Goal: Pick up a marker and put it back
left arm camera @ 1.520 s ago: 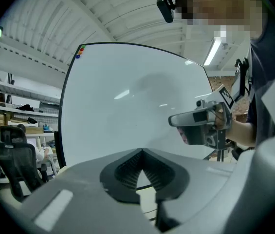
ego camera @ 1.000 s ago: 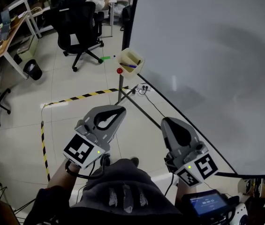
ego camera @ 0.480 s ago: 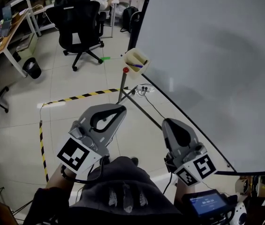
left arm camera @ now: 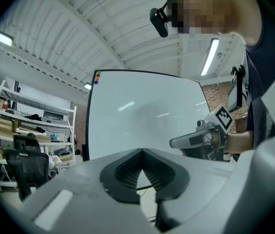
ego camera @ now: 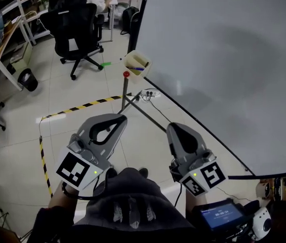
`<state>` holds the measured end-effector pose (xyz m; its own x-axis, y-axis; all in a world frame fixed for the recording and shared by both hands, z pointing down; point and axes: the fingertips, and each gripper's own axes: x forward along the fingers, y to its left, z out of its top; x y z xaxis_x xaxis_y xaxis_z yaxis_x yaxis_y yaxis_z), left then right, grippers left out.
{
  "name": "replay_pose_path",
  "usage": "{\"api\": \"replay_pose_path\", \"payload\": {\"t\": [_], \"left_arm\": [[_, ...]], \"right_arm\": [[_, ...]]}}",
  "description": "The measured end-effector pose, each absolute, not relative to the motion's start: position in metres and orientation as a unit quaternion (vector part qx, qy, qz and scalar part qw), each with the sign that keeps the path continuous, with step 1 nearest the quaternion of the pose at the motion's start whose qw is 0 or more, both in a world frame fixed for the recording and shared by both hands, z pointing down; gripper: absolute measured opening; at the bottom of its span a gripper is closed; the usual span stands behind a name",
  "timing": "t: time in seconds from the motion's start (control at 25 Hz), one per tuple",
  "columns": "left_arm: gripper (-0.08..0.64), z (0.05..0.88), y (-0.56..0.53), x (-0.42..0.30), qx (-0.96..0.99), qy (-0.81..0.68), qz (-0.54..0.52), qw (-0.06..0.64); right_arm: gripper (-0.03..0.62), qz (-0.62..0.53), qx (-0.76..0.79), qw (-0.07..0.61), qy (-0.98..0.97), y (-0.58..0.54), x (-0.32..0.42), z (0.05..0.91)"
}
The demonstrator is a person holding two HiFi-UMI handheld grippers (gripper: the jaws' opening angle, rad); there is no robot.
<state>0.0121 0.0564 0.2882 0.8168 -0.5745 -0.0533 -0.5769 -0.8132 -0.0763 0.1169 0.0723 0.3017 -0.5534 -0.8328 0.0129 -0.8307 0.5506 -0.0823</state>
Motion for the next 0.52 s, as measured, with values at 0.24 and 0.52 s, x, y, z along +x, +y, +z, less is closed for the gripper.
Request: {"api": "replay_pose_path", "payload": {"t": [0.24, 0.52], "left_arm": [[0.006, 0.298, 0.052, 0.015, -0.953, 0.297, -0.011, 0.059], [0.006, 0.314, 0.036, 0.032, -0.955, 0.293, -0.017, 0.049]], "right_arm": [[0.002, -0.025, -0.464, -0.001, 0.885, 0.063, 0.114, 0.296], [0.002, 0.0, -0.455, -0.012, 0.891, 0.046, 0.119, 0.291]]}}
